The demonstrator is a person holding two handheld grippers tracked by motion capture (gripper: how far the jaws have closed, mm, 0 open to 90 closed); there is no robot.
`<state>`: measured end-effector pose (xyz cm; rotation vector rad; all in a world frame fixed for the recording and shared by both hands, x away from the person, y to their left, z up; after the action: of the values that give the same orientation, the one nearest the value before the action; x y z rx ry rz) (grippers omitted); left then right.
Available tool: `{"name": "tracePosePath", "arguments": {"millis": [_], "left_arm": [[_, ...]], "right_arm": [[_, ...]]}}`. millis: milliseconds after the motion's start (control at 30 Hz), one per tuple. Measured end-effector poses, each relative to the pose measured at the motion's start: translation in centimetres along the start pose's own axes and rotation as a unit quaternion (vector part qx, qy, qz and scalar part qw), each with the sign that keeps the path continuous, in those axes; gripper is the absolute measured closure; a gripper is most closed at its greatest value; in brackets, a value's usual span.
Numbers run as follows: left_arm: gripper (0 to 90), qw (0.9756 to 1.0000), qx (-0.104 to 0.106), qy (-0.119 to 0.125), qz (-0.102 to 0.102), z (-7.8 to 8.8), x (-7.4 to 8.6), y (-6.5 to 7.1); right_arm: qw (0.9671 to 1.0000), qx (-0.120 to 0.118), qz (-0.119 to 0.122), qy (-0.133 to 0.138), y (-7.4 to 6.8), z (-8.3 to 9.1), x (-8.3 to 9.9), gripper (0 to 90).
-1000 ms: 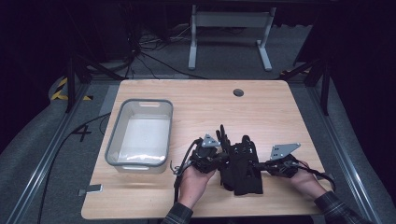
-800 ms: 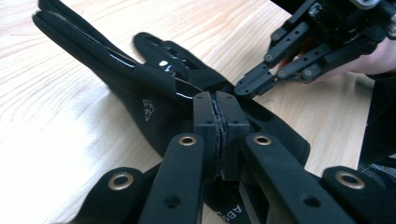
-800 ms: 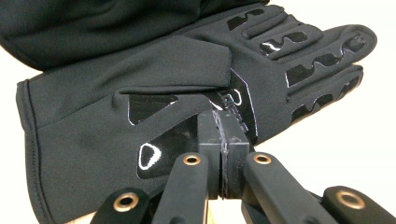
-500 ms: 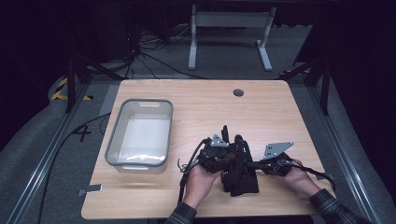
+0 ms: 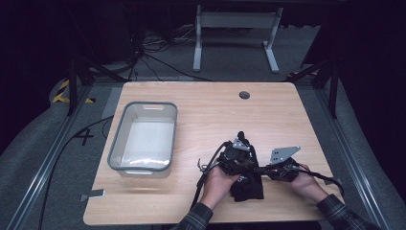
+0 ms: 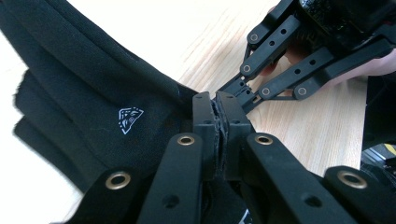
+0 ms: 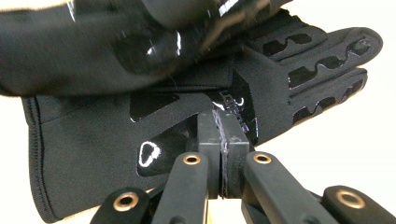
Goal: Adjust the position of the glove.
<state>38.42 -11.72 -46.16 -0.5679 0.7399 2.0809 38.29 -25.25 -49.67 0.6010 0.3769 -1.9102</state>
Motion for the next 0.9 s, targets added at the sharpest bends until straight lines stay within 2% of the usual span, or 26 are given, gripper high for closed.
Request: {"name": "tracePosePath", "arguments": {"millis": [133,233,333,400,533,733,767,900], "left_arm": [[86.5,1.0000,0.008,0.003,0.002,-0.6,-0.3,0.0],[83.4,0.9996,0.024,0.011,0.000,-0.7,-0.5,0.2],[78.7,0.9996,0.022,0.019,-0.006,-0.3,-0.7,0.3],[79.5,0.9995,0.019,0.025,-0.008,0.1,-0.7,0.3],[89.3,0.9996,0.004,0.026,-0.009,1.3,-0.4,-0.1],[89.6,0.9993,-0.036,0.010,-0.004,2.4,1.1,-1.1],[89.6,0.9993,-0.036,0.010,-0.004,2.4,1.1,-1.1],[89.5,0.9985,-0.052,-0.015,-0.006,2.1,2.6,-1.5]], "right_arm": [[1.0000,0.001,0.002,0.001,0.0,0.0,0.0,90.0],[1.0000,0.004,0.000,0.002,0.2,0.3,0.1,90.0],[0.9999,0.011,-0.008,0.011,0.7,1.1,0.3,90.0],[0.9996,0.016,-0.016,0.016,1.1,1.7,0.5,90.0],[0.9989,0.025,-0.023,0.034,1.7,3.0,0.6,90.0],[0.9982,0.017,-0.025,0.052,1.9,3.5,-0.3,90.0],[0.9982,0.017,-0.025,0.052,1.9,3.5,-0.3,90.0],[0.9981,0.014,-0.012,0.058,1.9,3.1,-1.7,90.0]]}}
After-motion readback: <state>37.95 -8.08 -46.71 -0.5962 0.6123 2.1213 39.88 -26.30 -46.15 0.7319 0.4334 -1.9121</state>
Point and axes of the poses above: each handheld gripper's, and its own axes: z roughly backward along the jaws, x roughly out of its underside, y roughly to its right, the point moved 6 cm from there along -z, roughly forward along the jaws, and after that the axes turned 8 degrees about -y, right-handed, at the moved point
